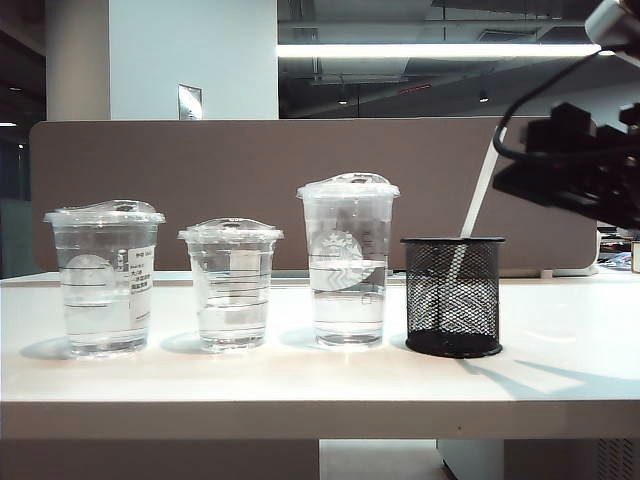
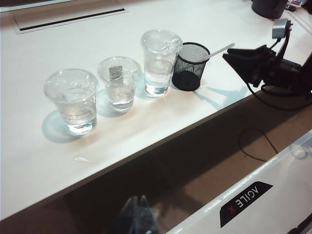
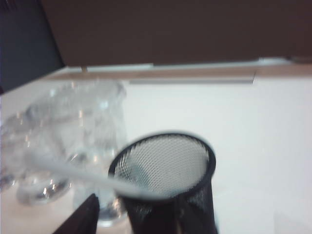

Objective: Pick up the straw and insert it into the medium coffee cup.

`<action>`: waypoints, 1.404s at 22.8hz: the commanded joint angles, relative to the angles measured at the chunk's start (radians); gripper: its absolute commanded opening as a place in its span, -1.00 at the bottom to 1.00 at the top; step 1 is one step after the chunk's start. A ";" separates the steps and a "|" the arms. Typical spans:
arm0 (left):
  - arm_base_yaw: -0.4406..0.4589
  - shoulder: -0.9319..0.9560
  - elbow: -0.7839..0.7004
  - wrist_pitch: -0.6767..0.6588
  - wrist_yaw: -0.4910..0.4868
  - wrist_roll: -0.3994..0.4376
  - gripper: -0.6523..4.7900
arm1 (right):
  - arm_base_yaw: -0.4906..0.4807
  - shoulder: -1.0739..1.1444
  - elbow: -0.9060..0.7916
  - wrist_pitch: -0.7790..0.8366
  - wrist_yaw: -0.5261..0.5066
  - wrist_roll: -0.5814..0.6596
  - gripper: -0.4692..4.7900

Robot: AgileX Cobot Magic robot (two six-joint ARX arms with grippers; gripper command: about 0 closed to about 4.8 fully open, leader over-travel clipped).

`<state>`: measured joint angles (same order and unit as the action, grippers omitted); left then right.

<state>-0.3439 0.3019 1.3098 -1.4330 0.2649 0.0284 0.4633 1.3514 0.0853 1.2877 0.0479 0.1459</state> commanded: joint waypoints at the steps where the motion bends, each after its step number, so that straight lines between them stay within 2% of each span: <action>1: 0.000 0.002 0.002 -0.002 0.000 -0.002 -0.77 | 0.000 0.026 0.046 -0.002 -0.019 0.003 0.00; 5: 0.000 0.002 0.002 -0.002 0.001 -0.002 -0.77 | 0.000 0.078 0.093 -0.028 -0.077 0.003 0.00; 18: 0.000 0.002 0.002 -0.002 0.001 -0.002 -0.77 | 0.011 0.116 0.114 -0.027 -0.084 0.000 0.00; 25: 0.000 0.002 0.002 -0.002 0.001 -0.002 -0.77 | 0.012 0.116 0.145 -0.048 -0.158 0.000 0.00; 32: 0.000 0.002 0.002 -0.002 0.001 -0.002 -0.77 | 0.025 0.116 0.146 -0.110 -0.183 -0.024 -0.02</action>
<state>-0.3439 0.3019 1.3098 -1.4330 0.2649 0.0284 0.4850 1.4696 0.2283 1.1648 -0.1143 0.1356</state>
